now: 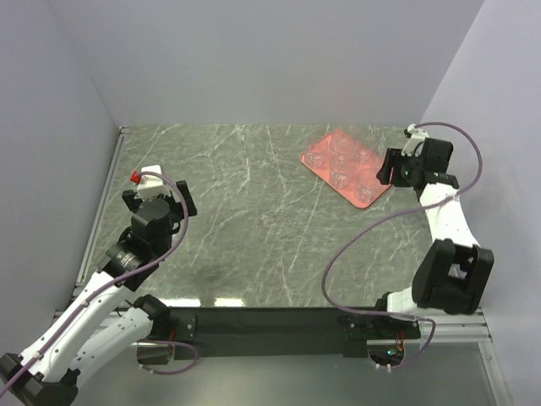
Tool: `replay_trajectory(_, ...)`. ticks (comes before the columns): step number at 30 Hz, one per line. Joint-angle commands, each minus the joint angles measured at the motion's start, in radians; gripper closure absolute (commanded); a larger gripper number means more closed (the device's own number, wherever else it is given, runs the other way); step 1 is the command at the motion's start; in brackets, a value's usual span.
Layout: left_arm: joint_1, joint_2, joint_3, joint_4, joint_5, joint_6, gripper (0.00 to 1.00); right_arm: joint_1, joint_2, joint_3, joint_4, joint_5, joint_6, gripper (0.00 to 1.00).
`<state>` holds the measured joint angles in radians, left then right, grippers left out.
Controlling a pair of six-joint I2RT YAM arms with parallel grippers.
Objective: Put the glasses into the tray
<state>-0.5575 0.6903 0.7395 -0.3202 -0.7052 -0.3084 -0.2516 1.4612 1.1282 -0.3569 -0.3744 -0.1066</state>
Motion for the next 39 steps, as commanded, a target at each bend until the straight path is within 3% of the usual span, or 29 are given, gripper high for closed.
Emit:
replay_trajectory(1,0.005,-0.014,-0.005,0.026,-0.004,0.005,0.00,-0.006,-0.116,-0.044,-0.001,-0.031,-0.030,0.35)
replay_trajectory(10,0.004,-0.011,-0.005,0.023,-0.020,-0.003,0.00,-0.018,-0.383,-0.151,-0.045,-0.098,-0.047,0.28)
replay_trajectory(16,0.008,-0.009,-0.008,0.023,-0.004,-0.008,0.01,-0.028,-0.553,-0.196,-0.065,-0.055,-0.007,0.21)
replay_trajectory(20,0.022,-0.017,-0.009,0.030,0.010,-0.020,0.01,-0.029,-0.645,-0.214,-0.074,0.084,0.068,0.05)
replay_trajectory(27,0.122,-0.020,-0.008,0.038,0.093,-0.073,0.01,-0.029,-0.788,-0.277,-0.040,0.391,0.140,0.00)
replay_trajectory(33,0.260,0.008,-0.002,0.033,0.177,-0.104,0.01,-0.029,-0.848,-0.321,0.001,0.492,0.139,0.00)
replay_trajectory(39,0.274,0.020,-0.008,0.026,0.153,-0.087,0.01,-0.029,-0.868,-0.369,0.059,0.540,0.169,0.00)
